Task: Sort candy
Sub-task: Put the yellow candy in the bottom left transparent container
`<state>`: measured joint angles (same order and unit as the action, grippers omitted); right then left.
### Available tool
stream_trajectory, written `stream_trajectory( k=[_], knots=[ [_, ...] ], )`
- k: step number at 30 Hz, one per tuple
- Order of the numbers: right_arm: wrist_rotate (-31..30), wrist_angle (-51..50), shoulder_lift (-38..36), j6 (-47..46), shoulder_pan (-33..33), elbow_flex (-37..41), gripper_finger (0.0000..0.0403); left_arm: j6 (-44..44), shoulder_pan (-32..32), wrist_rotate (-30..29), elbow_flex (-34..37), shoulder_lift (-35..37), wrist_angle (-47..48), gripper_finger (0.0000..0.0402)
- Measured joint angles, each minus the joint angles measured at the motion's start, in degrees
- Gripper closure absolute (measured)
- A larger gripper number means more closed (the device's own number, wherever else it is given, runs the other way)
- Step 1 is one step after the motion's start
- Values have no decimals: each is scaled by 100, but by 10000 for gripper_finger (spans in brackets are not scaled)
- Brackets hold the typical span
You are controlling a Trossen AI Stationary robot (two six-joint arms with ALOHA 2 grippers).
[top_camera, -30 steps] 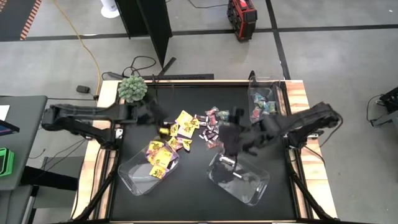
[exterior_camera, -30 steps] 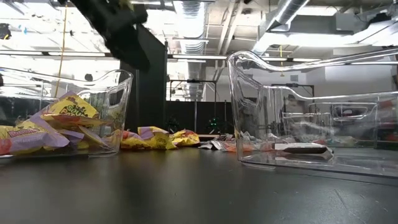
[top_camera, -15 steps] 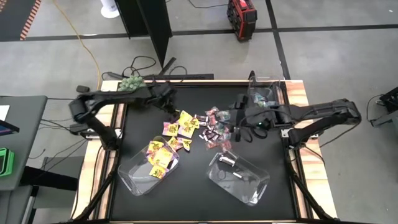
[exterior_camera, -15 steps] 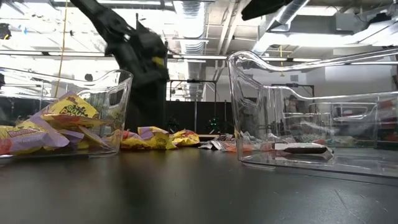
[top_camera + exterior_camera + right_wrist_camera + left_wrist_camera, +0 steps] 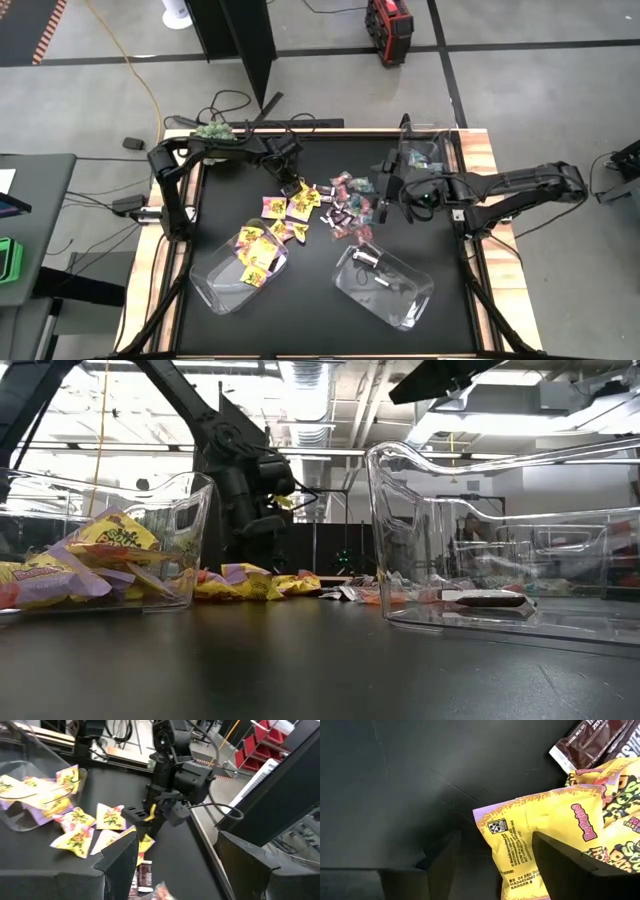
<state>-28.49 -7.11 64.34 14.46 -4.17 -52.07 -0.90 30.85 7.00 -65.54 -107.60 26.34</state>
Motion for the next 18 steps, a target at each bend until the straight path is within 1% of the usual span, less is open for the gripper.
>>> stream_trajectory(
  k=[2, 4, 6, 10, 11, 14, 18],
  knots=[
    [0, 47, 0, 37, 63, -2, 117, -71, -2, -12, -6, -11, 63, 178],
    [0, 31, 0, 55, 120, -2, 117, -138, -27, -56, -2, -13, 75, 210],
    [2, 32, 0, 65, 194, -2, 117, -176, -35, -91, 9, 42, 110, 258],
    [0, 28, 0, 65, 365, -2, 117, -366, -70, -92, 26, 117, 171, 374],
    [0, 24, 0, 64, 398, -3, 117, -382, -79, -82, 30, 151, 188, 386],
    [2, 6, 0, 63, 479, -4, 117, -487, -87, -141, 42, 406, 245, 396],
    [4, 0, 2, 61, 510, -4, 117, -706, -91, -359, 35, 1132, 252, 399]
  ],
)
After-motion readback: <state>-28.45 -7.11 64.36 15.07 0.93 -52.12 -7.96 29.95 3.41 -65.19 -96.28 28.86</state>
